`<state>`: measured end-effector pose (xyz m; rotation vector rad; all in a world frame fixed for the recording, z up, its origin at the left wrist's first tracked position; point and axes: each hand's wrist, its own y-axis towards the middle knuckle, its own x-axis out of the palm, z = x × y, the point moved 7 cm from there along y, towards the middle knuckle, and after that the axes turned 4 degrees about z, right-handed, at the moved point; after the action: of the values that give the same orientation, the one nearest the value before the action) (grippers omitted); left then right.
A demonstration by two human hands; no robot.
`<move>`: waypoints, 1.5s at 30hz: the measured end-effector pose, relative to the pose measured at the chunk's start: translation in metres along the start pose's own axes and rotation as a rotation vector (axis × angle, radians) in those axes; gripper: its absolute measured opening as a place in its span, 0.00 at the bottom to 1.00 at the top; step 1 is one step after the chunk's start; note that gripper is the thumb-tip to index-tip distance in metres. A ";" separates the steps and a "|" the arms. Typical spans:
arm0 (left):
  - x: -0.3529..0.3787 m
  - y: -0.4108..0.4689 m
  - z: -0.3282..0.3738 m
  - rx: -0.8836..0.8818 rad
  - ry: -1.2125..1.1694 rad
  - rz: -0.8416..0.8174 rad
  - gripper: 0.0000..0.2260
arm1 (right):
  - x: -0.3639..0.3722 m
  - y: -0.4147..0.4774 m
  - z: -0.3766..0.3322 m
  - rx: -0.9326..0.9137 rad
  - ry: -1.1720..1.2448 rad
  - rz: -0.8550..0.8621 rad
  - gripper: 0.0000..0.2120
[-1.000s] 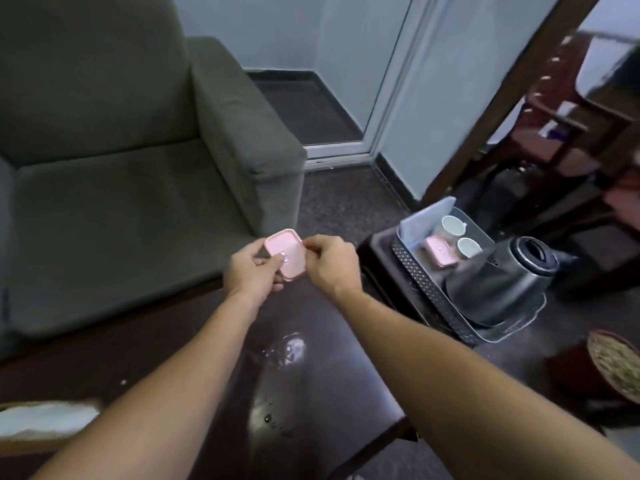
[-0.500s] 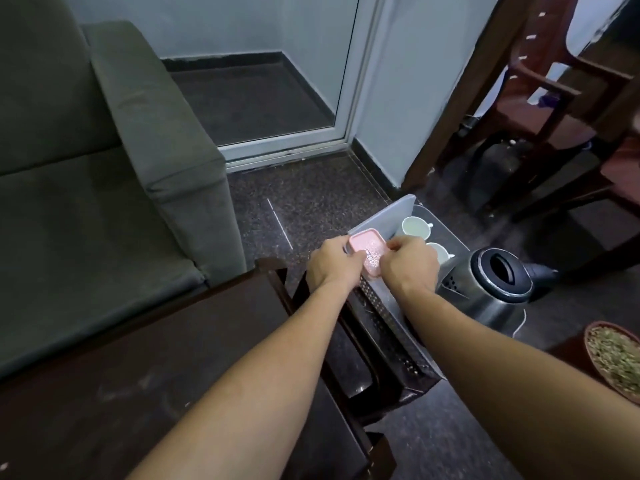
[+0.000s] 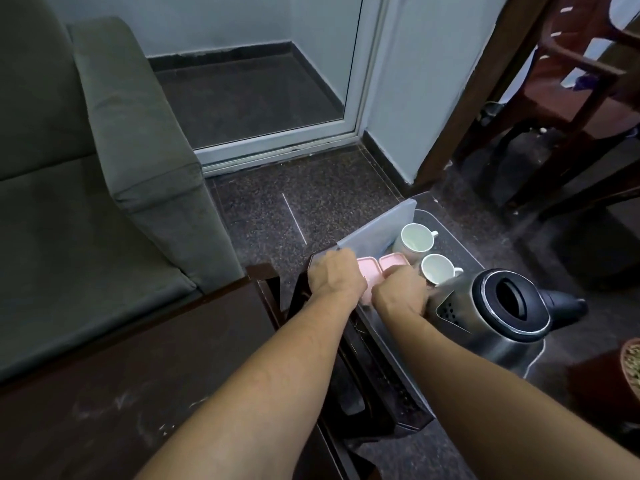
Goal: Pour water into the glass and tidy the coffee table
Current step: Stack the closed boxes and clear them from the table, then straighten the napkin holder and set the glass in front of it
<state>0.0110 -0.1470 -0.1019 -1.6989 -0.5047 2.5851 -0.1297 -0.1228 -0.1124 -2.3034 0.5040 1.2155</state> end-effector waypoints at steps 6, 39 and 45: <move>0.009 0.001 0.008 0.089 0.221 -0.022 0.16 | 0.010 0.002 0.002 -0.015 -0.038 -0.001 0.08; -0.127 -0.052 -0.205 -0.113 -0.313 0.403 0.12 | 0.052 -0.154 -0.179 -0.790 0.054 0.046 0.12; -0.187 -0.131 -0.371 -0.212 -0.307 0.437 0.12 | 0.133 -0.324 -0.240 -0.973 0.136 -0.160 0.12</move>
<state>0.3978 0.0405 -0.0332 -1.6264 -0.4706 3.2428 0.2706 -0.0087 -0.0282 -3.1409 -0.3297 1.4125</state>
